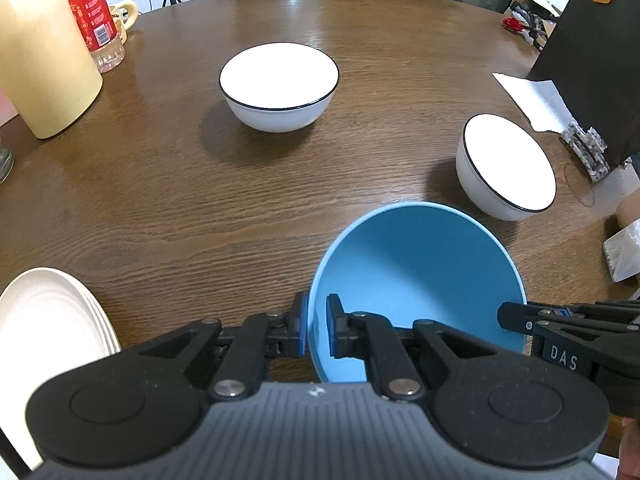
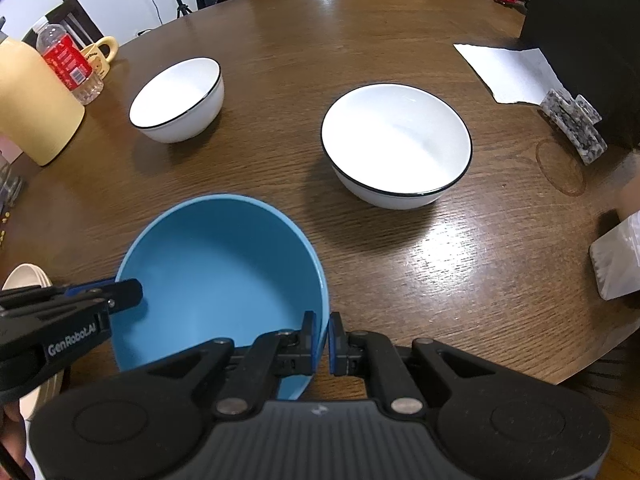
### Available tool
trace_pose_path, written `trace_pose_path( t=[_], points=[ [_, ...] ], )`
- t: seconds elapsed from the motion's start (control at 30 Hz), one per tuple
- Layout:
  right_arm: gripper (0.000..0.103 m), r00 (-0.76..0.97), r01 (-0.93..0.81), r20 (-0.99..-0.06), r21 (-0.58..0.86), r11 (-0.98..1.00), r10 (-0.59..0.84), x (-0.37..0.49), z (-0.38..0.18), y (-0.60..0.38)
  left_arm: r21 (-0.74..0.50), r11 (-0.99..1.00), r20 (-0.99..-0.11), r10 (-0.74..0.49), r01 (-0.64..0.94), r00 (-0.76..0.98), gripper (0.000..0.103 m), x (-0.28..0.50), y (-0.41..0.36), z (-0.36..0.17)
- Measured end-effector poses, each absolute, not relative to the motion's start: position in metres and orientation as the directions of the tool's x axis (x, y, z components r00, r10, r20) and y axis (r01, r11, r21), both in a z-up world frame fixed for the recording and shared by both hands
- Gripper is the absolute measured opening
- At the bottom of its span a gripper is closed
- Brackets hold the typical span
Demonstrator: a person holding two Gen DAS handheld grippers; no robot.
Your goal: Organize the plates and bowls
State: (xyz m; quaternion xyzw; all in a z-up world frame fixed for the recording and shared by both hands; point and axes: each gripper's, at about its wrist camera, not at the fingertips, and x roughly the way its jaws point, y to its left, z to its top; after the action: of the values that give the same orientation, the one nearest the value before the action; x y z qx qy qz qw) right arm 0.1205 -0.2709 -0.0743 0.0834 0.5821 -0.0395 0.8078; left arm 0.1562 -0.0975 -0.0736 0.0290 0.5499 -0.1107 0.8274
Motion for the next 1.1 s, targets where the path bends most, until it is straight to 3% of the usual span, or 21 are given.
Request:
trace_pose_path(
  t=[0.1,0.17,0.23,0.3,0.5,0.57,0.67,0.87,1.1],
  points=[
    [0.008,0.319,0.159,-0.947,0.104,0.982,0.048,0.121,-0.074,-0.273,-0.083,0.974,-0.914,-0.158,0.209,0.373,0.013,0.156,-0.096,-0.072],
    [0.013,0.322,0.160,-0.945,0.109,0.981,0.052,0.121,-0.073,-0.274,-0.086,0.974,-0.909,-0.162,0.209,0.384,0.023,0.155,-0.094,-0.069],
    [0.013,0.330,0.160,-0.942,0.116,0.980,0.058,0.120,-0.070,-0.274,-0.078,0.976,-0.903,-0.156,0.205,0.399,0.043,0.154,-0.093,-0.066],
    [0.015,0.340,0.159,-0.938,0.130,0.979,0.069,0.120,-0.067,-0.275,-0.078,0.977,-0.897,-0.156,0.199,0.413,0.047,0.153,-0.090,-0.062],
    [0.047,0.379,0.162,-0.922,0.156,0.974,0.085,0.112,-0.053,-0.281,-0.088,0.980,-0.871,-0.163,0.180,0.463,0.076,0.146,-0.080,-0.044],
    [0.068,0.395,0.162,-0.915,0.159,0.974,0.084,0.107,-0.047,-0.283,-0.090,0.980,-0.860,-0.165,0.175,0.484,0.084,0.142,-0.076,-0.036],
    [0.088,0.419,0.165,-0.903,0.176,0.970,0.092,0.100,-0.036,-0.290,-0.096,0.982,-0.844,-0.167,0.163,0.510,0.101,0.135,-0.070,-0.027],
    [0.103,0.444,0.179,-0.891,0.189,0.965,0.093,0.084,-0.022,-0.299,-0.112,0.983,-0.830,-0.172,0.145,0.530,0.103,0.114,-0.063,-0.013],
    [0.103,0.462,0.175,-0.882,0.190,0.966,0.090,0.070,-0.014,-0.302,-0.106,0.985,-0.811,-0.165,0.135,0.561,0.103,0.092,-0.066,0.001]
  ],
)
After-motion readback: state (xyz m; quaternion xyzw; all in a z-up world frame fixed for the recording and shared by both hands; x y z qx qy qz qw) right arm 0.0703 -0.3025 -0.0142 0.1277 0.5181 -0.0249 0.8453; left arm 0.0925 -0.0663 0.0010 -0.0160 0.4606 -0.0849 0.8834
